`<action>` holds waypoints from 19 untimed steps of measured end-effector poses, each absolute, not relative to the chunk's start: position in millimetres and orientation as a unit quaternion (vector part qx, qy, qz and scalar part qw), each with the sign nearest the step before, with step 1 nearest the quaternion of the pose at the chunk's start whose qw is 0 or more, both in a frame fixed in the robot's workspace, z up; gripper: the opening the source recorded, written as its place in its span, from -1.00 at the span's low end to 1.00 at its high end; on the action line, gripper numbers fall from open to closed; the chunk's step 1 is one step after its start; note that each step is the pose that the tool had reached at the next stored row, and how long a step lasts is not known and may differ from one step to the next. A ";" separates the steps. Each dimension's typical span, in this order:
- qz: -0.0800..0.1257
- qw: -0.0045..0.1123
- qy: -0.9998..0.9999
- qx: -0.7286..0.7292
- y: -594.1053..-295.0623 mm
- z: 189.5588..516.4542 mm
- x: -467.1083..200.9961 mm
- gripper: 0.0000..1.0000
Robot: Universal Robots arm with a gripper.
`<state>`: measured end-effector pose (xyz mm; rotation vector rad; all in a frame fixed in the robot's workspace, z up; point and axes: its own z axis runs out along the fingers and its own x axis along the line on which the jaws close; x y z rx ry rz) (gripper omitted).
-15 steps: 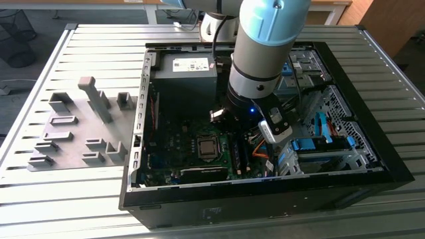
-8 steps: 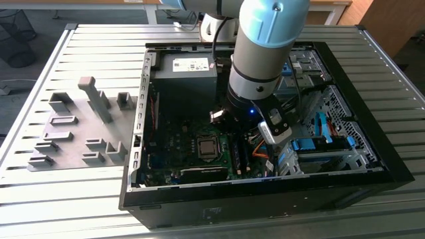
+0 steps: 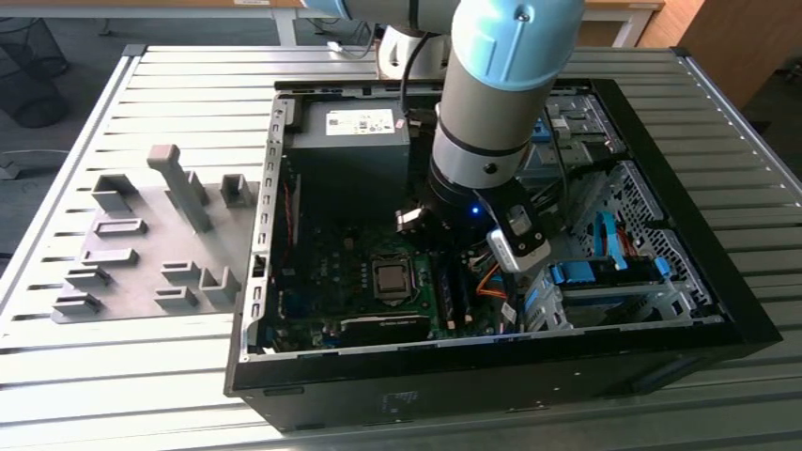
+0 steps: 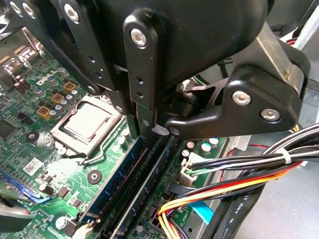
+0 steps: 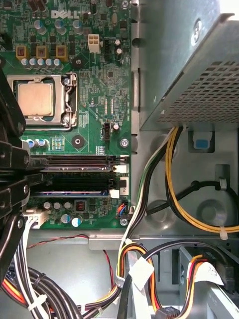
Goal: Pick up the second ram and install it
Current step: 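Insert the second ram into the second slot, then press down the second ram until it locks into place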
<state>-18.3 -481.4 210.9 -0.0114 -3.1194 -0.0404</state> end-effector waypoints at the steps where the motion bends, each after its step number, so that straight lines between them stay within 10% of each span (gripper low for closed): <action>1: -0.013 0.011 -1.000 -0.004 -481.4 210.9 -18.3 -0.70; 19: -0.013 0.011 -1.000 -0.004 -481.4 238.1 -18.3 -0.79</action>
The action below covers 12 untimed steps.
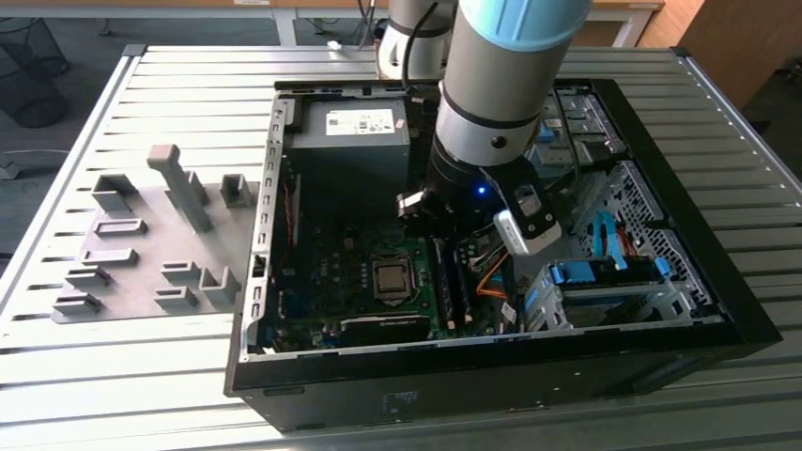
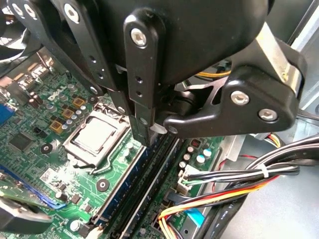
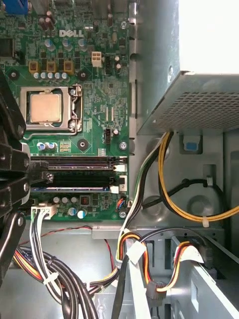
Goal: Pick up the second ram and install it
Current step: 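Press down the second ram until it locks into place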
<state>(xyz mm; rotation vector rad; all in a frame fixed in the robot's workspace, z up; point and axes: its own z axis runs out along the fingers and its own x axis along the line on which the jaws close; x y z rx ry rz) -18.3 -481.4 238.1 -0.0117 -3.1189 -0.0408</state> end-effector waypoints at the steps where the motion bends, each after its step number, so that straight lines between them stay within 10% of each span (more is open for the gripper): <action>1: -0.013 0.011 -1.000 -0.004 -481.4 238.1 -18.3 -0.79; 12: -0.013 0.011 -1.000 -0.004 -480.9 227.0 -18.0 -0.79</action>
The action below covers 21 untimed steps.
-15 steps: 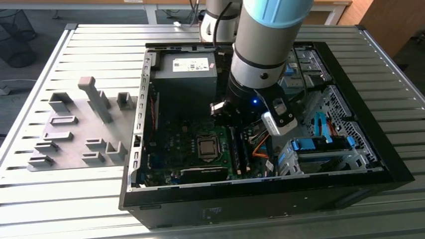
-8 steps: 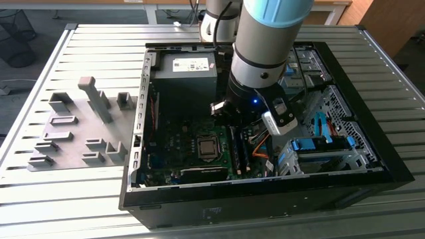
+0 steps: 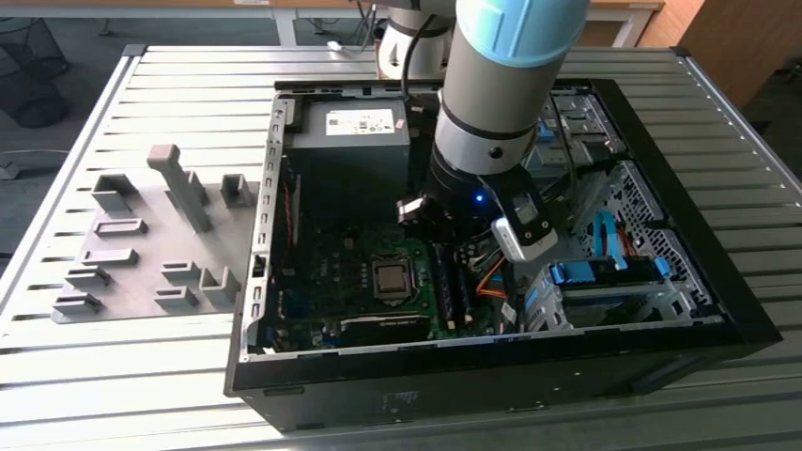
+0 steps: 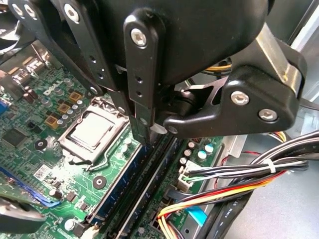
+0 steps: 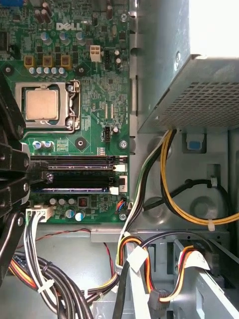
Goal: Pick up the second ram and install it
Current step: 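Press down the second ram until it locks into place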
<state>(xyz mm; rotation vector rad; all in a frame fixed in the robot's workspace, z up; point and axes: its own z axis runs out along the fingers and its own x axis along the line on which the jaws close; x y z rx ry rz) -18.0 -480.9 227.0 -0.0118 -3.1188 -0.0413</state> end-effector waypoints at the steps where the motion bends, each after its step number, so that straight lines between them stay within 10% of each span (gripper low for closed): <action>1: -0.013 0.011 -1.000 -0.004 -480.4 226.4 -18.0 -0.79; 21: -0.014 0.011 -1.000 -0.004 -479.8 239.0 -18.0 -0.79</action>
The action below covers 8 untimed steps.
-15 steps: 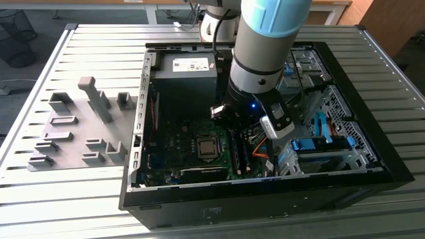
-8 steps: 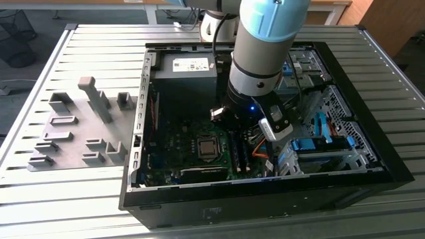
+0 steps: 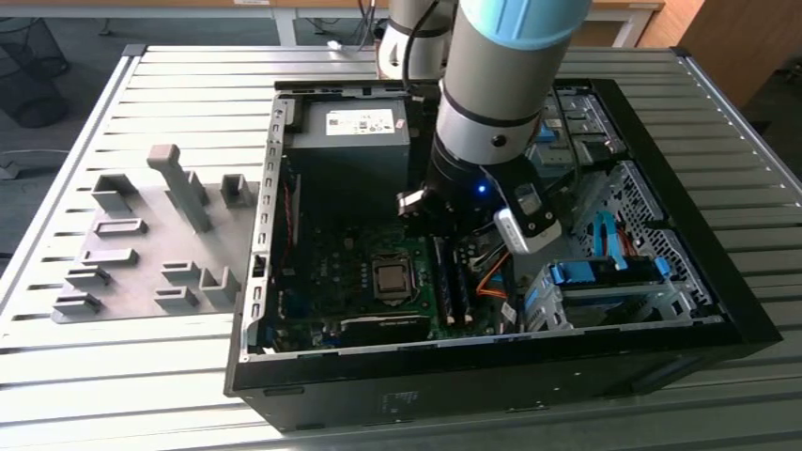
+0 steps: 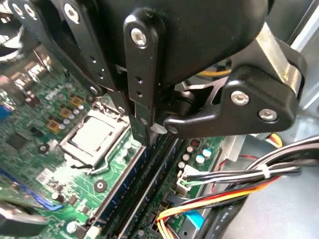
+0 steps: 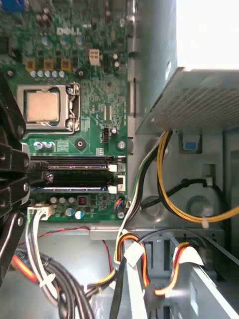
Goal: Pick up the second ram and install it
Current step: 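Press down the second ram until it locks into place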
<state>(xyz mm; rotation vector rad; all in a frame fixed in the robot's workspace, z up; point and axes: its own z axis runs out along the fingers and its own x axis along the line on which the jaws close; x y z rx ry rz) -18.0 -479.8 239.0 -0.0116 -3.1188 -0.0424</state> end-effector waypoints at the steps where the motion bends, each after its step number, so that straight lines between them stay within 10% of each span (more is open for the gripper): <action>1: -0.014 0.011 -1.000 -0.004 -479.8 241.6 -18.0 -0.79; 8: -0.014 0.011 -1.000 -0.004 -479.8 245.7 -18.0 -0.79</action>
